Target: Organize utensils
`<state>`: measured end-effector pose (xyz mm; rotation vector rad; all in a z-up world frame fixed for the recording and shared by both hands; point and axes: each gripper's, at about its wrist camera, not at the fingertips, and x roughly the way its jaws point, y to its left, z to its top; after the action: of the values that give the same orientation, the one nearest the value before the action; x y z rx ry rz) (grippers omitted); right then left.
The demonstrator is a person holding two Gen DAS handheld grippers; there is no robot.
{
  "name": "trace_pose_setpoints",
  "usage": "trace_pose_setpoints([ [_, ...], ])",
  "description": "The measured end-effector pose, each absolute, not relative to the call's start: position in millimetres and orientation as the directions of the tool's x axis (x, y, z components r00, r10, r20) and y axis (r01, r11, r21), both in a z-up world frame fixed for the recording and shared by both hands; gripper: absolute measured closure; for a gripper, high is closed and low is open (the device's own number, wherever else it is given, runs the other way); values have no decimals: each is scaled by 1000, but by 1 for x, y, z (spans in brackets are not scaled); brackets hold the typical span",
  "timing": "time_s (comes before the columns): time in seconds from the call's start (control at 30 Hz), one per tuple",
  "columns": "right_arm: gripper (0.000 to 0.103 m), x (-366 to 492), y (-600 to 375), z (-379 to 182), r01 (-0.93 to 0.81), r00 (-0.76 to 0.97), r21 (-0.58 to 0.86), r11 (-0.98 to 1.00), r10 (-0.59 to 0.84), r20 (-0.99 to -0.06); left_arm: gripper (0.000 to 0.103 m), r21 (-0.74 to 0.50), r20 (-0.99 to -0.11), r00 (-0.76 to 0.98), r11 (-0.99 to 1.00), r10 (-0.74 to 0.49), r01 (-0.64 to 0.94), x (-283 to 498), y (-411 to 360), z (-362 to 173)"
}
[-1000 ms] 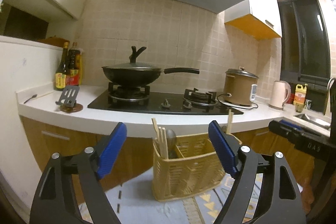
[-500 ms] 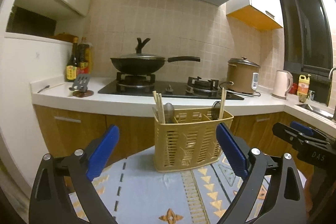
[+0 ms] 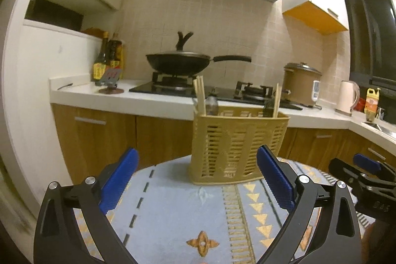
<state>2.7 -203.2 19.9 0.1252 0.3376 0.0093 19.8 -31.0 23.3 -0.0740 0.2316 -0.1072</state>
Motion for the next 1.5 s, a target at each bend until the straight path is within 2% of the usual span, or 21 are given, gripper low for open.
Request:
trace_pose_setpoints([
  [0.27,8,2,-205,19,15,941,120,993,26,-336,10,-40,-267,962,998,-54,45,29,-29,15],
  [0.5,8,2,-200,19,23,943,91,996,8,-331,9,1,-267,962,998,-57,60,24,-36,13],
  [0.8,8,2,-208,19,36,942,121,992,7,-336,9,20,-267,962,997,-65,73,23,-42,11],
  [1.23,8,6,-210,18,35,938,135,990,14,-347,9,10,-290,954,997,-74,80,26,-41,9],
  [1.5,8,6,-207,17,37,936,120,992,7,-352,9,-44,-320,942,995,-100,90,31,-34,7],
])
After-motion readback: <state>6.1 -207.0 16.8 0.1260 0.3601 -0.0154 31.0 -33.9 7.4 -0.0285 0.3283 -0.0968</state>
